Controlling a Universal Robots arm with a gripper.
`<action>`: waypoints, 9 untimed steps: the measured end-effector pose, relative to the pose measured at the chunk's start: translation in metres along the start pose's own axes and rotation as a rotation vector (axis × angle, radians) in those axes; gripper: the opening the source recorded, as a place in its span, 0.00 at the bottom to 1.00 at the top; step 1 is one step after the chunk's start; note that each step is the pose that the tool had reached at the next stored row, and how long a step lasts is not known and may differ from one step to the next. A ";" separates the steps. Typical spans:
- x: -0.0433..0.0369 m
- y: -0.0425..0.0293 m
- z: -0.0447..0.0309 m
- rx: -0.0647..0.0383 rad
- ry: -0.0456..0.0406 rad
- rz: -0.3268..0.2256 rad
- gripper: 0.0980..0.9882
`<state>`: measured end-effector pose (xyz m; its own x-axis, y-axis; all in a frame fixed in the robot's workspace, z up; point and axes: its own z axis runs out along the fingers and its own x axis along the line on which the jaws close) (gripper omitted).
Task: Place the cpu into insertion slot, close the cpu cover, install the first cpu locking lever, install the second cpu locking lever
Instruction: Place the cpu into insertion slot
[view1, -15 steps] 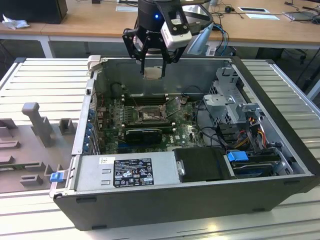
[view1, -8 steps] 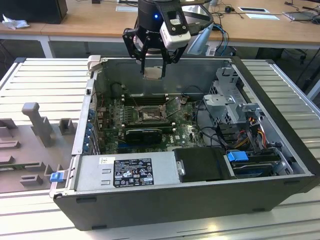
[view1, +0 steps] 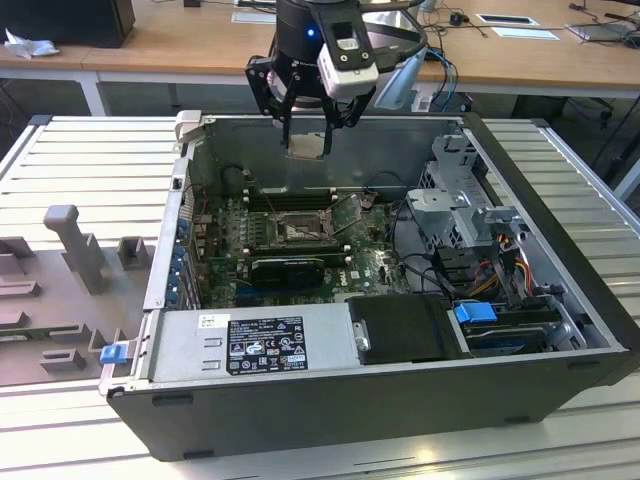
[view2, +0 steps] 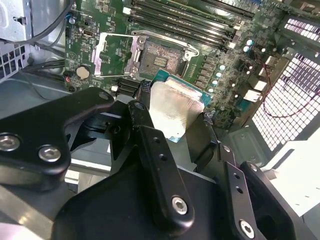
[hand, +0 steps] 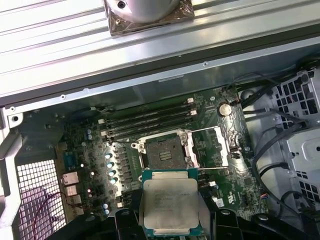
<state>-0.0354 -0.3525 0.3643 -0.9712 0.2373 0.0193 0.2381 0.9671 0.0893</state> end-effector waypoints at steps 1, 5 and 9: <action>0.0000 0.0000 0.0000 0.000 -0.0005 0.006 0.48; 0.0000 0.0000 0.0000 0.000 -0.0017 0.019 0.48; 0.0000 0.0000 0.0000 -0.001 -0.0033 0.036 0.48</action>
<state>-0.0354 -0.3525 0.3643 -0.9619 0.2726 0.0193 0.2732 0.9578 0.0893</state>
